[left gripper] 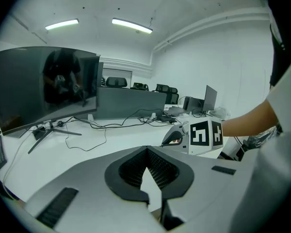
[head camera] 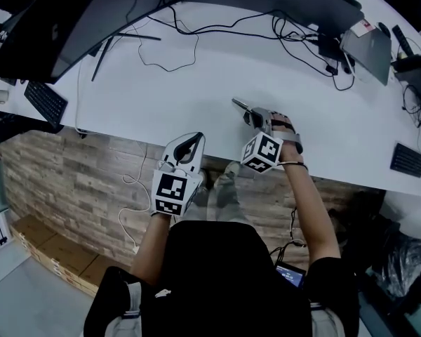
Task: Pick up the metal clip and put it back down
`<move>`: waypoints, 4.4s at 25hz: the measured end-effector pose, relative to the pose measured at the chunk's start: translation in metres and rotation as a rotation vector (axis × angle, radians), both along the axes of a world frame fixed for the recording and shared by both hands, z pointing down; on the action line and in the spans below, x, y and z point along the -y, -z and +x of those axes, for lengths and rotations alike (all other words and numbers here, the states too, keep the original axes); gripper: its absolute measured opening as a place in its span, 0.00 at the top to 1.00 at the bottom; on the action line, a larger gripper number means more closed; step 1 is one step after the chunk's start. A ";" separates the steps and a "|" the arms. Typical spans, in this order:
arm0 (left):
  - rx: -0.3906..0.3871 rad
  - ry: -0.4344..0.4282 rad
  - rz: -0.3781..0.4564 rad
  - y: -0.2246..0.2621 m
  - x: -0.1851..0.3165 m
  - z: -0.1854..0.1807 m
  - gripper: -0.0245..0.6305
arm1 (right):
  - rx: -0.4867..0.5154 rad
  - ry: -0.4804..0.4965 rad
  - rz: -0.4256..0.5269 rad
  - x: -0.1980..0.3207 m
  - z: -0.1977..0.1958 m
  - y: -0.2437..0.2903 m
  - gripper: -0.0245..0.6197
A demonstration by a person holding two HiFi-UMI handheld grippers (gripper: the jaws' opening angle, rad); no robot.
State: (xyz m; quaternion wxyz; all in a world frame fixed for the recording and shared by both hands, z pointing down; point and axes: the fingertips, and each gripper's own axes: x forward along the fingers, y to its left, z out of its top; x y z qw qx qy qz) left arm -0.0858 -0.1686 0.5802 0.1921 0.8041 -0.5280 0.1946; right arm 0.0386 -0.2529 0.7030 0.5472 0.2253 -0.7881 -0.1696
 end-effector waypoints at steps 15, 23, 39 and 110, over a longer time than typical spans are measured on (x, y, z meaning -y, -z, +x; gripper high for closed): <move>0.000 0.006 -0.020 -0.012 -0.003 -0.003 0.94 | -0.036 0.014 0.025 -0.005 0.003 -0.021 0.92; 0.004 0.000 -0.025 -0.014 -0.003 -0.002 0.94 | -0.035 -0.003 -0.018 -0.011 0.003 -0.030 0.91; 0.000 -0.023 -0.010 -0.011 0.001 0.002 0.94 | 0.009 -0.021 -0.112 -0.021 0.005 -0.032 0.84; 0.013 -0.165 0.553 0.254 -0.010 0.007 0.94 | 0.960 -0.588 0.322 -0.085 0.067 0.340 0.92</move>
